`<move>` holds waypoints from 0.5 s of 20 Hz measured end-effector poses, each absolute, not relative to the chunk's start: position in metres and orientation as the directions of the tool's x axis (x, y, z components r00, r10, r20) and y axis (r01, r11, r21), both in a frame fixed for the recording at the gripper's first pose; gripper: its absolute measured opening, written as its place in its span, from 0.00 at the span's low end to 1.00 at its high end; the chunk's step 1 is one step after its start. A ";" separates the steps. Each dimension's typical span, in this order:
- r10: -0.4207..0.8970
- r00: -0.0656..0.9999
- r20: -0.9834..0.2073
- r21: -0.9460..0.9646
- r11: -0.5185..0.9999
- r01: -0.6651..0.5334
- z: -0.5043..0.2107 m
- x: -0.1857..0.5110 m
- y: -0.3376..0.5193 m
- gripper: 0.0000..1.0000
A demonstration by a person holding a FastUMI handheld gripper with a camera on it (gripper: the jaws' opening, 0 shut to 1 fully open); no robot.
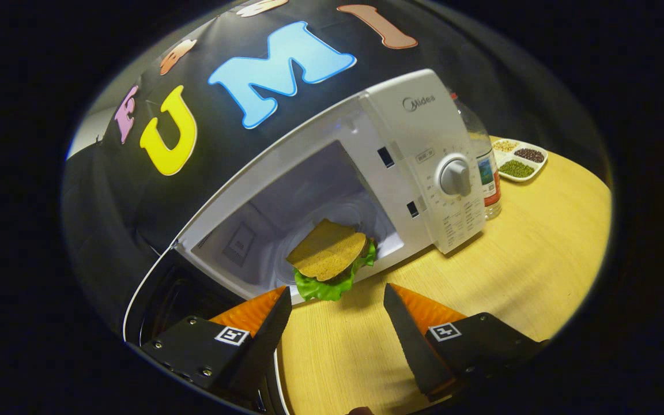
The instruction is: Open the microwave, put the food inside, and close the microwave door.
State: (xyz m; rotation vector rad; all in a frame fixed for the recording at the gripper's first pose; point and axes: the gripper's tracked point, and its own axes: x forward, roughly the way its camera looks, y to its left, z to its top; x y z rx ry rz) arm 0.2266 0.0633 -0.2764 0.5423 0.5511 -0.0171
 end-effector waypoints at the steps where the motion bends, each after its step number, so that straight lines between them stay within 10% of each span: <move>1: 0.127 0.862 -0.491 0.473 0.870 0.141 -0.269 0.217 0.062 0.97; 10: 0.183 0.904 -0.386 0.277 0.958 -0.075 -0.204 0.123 0.092 0.97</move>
